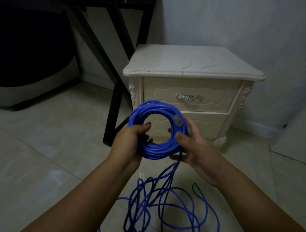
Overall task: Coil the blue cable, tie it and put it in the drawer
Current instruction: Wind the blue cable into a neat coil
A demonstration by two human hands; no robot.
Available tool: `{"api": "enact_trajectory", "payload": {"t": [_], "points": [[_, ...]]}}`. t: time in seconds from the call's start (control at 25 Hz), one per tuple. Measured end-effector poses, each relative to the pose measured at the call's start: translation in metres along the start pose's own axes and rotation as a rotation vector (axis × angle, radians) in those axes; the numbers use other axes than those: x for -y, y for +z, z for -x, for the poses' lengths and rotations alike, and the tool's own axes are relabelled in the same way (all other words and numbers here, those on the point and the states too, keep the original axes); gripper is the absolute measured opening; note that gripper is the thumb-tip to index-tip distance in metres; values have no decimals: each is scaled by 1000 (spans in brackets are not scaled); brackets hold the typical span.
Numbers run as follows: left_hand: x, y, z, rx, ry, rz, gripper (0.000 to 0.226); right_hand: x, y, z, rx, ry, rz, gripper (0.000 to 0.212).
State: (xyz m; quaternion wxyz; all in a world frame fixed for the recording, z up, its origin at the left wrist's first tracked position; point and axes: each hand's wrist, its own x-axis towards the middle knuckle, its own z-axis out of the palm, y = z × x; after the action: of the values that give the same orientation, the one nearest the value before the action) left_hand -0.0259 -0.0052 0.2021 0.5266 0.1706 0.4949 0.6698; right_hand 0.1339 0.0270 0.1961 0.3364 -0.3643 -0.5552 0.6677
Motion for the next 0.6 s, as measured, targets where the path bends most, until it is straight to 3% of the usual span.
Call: {"api": "enact_trajectory", "payload": {"t": [0.08,0.16,0.2,0.28,0.36,0.48,0.6], "points": [[6,1,1,52,-58,53,38,-10,10,-1,-106,0,28,86],[12,3,6,129,-91,-16,33,-16,14,-4,-256,-3,-97,49],[13,5,9,169,-71,-133,29,-15,12,-4,-325,1,-148,41],[9,7,15,257,31,-414,25,-8,4,-4,-430,-35,-120,43],[-3,3,12,345,109,-554,46,3,-2,-2,-465,-103,117,41],[-23,-2,11,592,159,-762,86,9,2,5,-375,-200,651,46],[-12,-3,14,702,344,-1216,97,4,10,7,-281,-218,1068,57]]}}
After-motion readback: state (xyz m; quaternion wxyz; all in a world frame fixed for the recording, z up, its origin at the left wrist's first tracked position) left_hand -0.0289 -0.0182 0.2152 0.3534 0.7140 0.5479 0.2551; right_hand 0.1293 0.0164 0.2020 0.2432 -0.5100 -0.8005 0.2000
